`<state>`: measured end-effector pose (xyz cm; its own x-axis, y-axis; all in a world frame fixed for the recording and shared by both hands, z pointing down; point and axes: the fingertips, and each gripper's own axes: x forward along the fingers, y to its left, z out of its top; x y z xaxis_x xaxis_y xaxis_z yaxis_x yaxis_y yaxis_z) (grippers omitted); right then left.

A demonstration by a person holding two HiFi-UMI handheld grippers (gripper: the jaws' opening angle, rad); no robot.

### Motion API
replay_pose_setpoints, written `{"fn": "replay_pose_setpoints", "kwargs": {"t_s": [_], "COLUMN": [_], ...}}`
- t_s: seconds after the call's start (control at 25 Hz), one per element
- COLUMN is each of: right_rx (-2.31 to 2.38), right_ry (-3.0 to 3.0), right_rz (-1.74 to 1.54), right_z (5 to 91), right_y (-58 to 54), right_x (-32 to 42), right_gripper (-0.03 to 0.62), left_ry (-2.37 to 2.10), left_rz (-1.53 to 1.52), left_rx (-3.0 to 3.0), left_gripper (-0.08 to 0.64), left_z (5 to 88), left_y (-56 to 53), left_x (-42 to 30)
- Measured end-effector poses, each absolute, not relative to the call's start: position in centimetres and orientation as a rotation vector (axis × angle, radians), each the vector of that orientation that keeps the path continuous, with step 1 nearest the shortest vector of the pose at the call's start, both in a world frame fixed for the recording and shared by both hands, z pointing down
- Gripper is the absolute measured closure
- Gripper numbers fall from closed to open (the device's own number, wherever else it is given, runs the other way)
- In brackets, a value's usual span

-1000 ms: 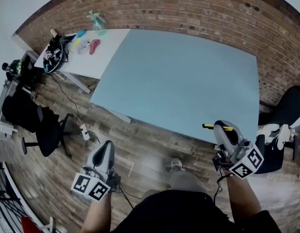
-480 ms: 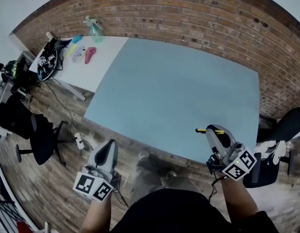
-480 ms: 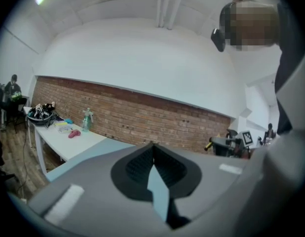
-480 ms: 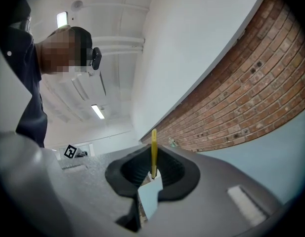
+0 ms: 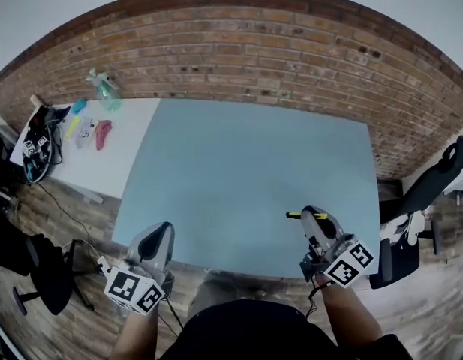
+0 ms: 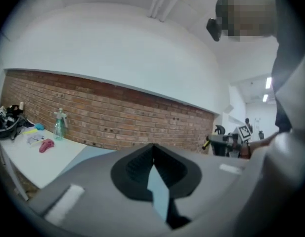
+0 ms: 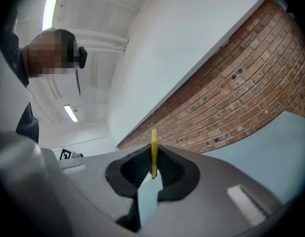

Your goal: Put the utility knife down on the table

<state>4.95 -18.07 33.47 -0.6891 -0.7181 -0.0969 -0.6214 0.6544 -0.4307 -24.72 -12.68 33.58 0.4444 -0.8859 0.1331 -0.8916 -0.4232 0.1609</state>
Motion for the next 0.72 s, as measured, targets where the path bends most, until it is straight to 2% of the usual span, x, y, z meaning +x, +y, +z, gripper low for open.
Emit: {"fn": "replay_pose_setpoints", "kwargs": {"t_s": [0.48,0.72], "right_rx": [-1.338,-1.507], "right_ry": [2.646,2.497], "right_rz": [-0.459,-0.457], "right_z": [33.9,33.3], "right_y": [-21.6,-22.2], "right_x": [-2.0,-1.0], "right_gripper": [0.566,0.566], "left_ry": [-1.290,-1.171], "left_rz": [0.026,0.152], "left_rx": [2.600,2.651], "left_gripper": [0.571,0.571], "left_z": [34.7,36.3], "left_y": [-23.6,-27.5], "left_x": [-27.2,-25.4]}}
